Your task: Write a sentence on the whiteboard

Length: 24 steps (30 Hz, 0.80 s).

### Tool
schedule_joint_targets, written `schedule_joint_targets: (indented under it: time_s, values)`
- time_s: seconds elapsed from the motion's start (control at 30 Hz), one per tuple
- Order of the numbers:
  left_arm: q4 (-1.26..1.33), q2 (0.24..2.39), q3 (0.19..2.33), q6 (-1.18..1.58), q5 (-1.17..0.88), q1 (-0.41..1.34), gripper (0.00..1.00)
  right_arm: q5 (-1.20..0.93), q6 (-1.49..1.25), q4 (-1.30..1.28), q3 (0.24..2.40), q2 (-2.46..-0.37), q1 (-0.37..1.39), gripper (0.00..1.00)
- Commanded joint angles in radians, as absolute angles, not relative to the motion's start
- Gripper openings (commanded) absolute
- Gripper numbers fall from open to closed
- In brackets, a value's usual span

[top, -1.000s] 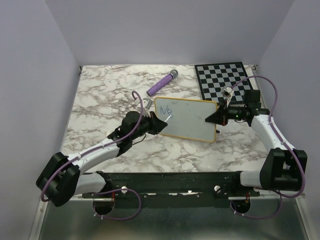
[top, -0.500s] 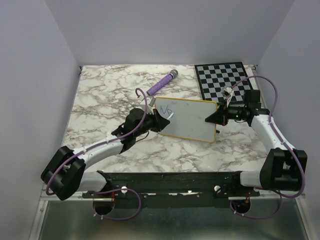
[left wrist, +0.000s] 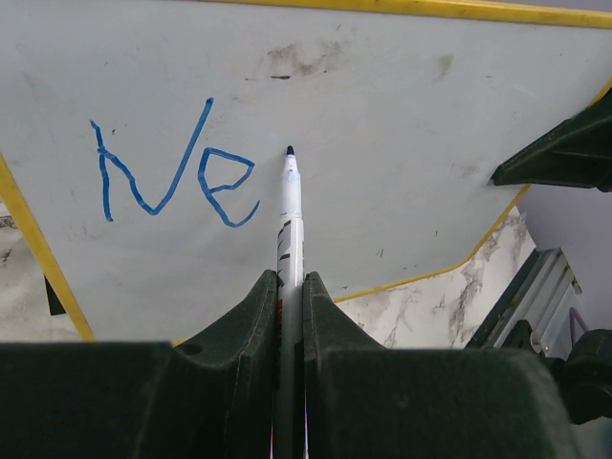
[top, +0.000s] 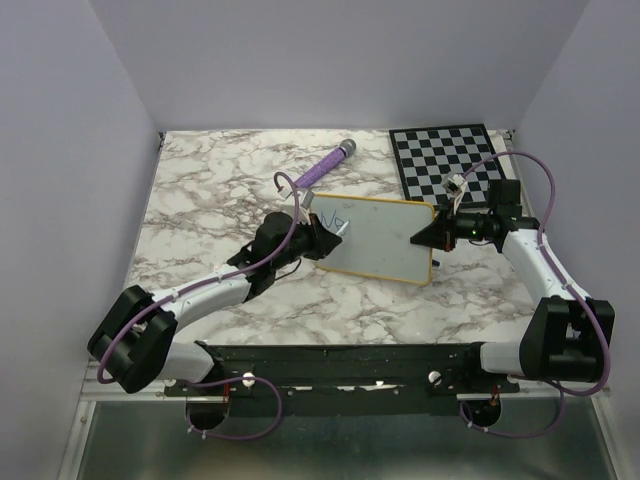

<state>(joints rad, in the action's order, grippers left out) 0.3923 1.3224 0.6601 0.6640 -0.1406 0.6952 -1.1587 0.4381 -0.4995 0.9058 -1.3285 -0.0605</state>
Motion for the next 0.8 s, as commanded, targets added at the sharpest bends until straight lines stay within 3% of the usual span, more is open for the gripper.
schedule_joint_targets:
  time_s: [0.0, 0.77]
  values:
    - [0.376, 1.338, 0.69, 0.664, -0.121, 0.698, 0.0, -1.146, 0.462, -0.522, 0.92, -1.33, -0.055, 0.01]
    - [0.316, 1.354, 0.673, 0.678, -0.155, 0.699, 0.0, -1.147, 0.462, -0.522, 0.92, -1.327, -0.055, 0.01]
